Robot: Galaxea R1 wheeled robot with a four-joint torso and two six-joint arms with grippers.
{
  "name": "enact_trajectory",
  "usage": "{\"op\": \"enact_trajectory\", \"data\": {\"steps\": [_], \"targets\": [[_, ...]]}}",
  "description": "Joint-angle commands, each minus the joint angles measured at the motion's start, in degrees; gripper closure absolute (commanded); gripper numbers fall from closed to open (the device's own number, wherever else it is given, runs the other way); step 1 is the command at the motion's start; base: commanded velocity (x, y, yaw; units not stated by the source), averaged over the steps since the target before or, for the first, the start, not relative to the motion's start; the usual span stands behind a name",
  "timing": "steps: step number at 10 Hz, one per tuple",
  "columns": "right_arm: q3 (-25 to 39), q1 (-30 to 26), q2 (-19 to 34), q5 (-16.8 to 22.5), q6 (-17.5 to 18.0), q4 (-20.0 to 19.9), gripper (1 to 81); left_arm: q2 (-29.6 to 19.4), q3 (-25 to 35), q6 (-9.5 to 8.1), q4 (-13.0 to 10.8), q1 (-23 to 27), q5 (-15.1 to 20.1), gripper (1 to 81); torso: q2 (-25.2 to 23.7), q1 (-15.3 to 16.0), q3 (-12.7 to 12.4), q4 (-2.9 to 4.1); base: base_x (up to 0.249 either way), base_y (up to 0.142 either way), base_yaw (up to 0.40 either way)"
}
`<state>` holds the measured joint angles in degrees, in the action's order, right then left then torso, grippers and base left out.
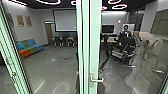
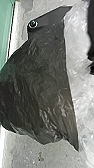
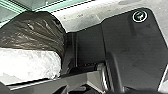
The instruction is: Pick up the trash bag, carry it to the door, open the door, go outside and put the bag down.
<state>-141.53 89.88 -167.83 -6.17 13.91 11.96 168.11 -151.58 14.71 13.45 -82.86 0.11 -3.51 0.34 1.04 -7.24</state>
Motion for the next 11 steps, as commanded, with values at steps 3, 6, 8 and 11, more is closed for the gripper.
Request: {"op": "enact_trajectory", "data": {"steps": [3, 6, 8, 11], "targets": [[-0.22, -2.90, -0.43, 2.30, -0.20, 0.26, 1.0, 0.48, -1.79, 0.14, -0.61, 4.06, 2.97, 81.1, 0.00, 0.00, 0.00, 0.00, 0.000, 0.000, 0.121], [-0.84, -2.90, -0.78, 2.30, -0.20, 0.26, 1.0, 0.74, -2.15, 0.14, -0.70, 4.06, 3.05, 81.1, 0.00, 0.00, 0.00, 0.00, 0.000, 0.000, 0.108], [-0.84, -2.90, -0.78, 2.30, -0.20, 0.35, 1.0, 0.74, -2.15, 0.14, -0.70, 3.97, 3.05, 81.1, 0.00, 0.00, 0.00, 0.00, 0.000, 0.000, 0.044], [-0.84, -2.91, -0.87, 2.30, -0.20, 0.43, 1.0, 0.74, -2.32, 0.14, -0.53, 4.15, 3.05, 81.1, 0.00, 0.00, 0.00, 0.00, 0.000, 0.000, 0.000]]}}
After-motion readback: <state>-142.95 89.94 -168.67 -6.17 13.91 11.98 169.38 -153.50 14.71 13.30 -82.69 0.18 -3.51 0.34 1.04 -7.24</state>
